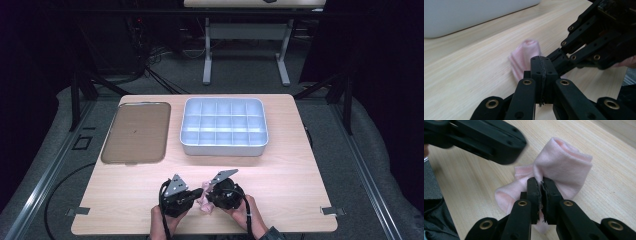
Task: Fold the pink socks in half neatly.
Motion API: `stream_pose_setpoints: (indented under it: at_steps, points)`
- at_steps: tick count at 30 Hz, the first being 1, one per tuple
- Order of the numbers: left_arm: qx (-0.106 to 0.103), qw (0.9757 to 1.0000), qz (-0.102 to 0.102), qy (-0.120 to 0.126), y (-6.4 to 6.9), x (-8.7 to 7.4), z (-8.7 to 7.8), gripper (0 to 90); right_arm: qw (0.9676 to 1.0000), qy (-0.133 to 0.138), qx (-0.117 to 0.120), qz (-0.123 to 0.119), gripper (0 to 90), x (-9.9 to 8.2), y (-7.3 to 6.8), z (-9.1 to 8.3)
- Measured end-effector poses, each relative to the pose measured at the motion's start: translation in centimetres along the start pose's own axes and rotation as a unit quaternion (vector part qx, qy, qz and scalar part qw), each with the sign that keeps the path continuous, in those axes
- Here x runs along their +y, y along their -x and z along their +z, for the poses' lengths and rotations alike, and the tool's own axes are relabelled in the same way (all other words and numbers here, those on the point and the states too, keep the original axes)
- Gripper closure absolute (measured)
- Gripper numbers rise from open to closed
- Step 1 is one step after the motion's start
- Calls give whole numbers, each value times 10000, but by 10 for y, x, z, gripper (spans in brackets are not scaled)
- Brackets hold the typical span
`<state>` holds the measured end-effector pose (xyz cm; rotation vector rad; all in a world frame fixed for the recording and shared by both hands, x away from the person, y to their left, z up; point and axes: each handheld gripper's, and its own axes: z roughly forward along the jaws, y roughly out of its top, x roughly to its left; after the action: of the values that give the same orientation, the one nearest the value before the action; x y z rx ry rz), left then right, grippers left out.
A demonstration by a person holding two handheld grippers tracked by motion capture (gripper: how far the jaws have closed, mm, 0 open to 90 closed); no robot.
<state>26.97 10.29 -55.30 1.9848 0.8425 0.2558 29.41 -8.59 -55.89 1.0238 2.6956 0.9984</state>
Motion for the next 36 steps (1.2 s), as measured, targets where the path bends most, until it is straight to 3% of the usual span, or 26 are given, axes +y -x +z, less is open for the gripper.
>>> stream_pose_setpoints:
  at_steps: [4,11,18,22,26,30,36]
  points:
    - [-63,9998,148,-67,1,11,15,900,10000,-1,-7,3,850,0,-1,0]
    - [66,9996,49,-275,-14,12,29,900,9996,26,-197,-210,851,-2,-6,0]
    - [-10,9989,-108,-467,-23,7,38,900,9983,23,-401,-416,850,-1,-13,1]
    - [89,9989,-50,-452,-22,6,39,900,9986,16,-349,-401,818,0,-12,-1]
    - [120,9987,-149,-469,-22,6,40,900,9994,132,-166,-273,793,0,-12,-8]
    - [188,9985,-147,-498,-20,7,40,900,9994,179,-154,-265,794,1,-16,-15]
    - [216,9983,-197,-506,-20,7,40,900,9989,288,83,-373,808,1,-18,-5]
